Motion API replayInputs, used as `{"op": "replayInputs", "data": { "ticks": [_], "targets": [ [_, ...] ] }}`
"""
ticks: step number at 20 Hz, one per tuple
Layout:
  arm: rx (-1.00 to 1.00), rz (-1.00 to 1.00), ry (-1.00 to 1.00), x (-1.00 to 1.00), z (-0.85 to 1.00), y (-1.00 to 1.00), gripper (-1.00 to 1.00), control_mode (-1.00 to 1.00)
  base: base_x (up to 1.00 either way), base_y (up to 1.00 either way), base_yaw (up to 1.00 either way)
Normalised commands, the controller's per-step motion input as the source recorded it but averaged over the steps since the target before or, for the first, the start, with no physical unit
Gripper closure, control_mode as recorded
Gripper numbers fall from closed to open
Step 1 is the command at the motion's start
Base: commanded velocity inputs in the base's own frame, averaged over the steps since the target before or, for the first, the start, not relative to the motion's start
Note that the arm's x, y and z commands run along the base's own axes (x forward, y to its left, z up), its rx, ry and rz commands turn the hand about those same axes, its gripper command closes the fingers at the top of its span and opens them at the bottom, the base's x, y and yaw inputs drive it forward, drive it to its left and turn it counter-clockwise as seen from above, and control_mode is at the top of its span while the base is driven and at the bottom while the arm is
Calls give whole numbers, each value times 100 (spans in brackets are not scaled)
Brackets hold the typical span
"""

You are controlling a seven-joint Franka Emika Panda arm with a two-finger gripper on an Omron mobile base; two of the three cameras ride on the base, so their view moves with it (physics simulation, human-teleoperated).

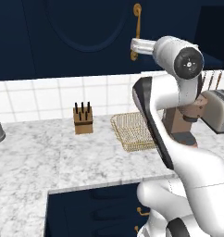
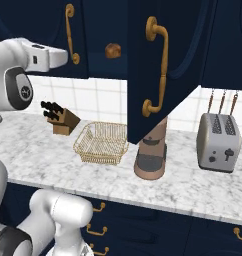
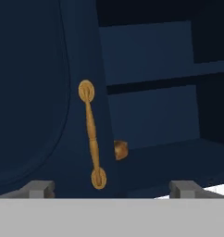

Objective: Open the cabinet, pick up the bread from the cabinet and place it in the basket. Then move the basket to the dining counter.

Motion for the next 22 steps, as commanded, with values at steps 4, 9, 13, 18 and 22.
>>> {"op": "replayInputs", "data": {
  "ticks": [4,9,13,18,22],
  "targets": [
    [1,9,18,40,3,0,-100,-100,0,0,0],
    [3,22,7,50,1,-20,-100,-100,0,0,0],
    [0,2,1,15,4,9,-100,-100,0,0,0],
    [0,-8,0,29,2,30,-100,-100,0,0,0],
    [0,-4,1,53,-1,7,-100,-100,0,0,0]
  ]
}}
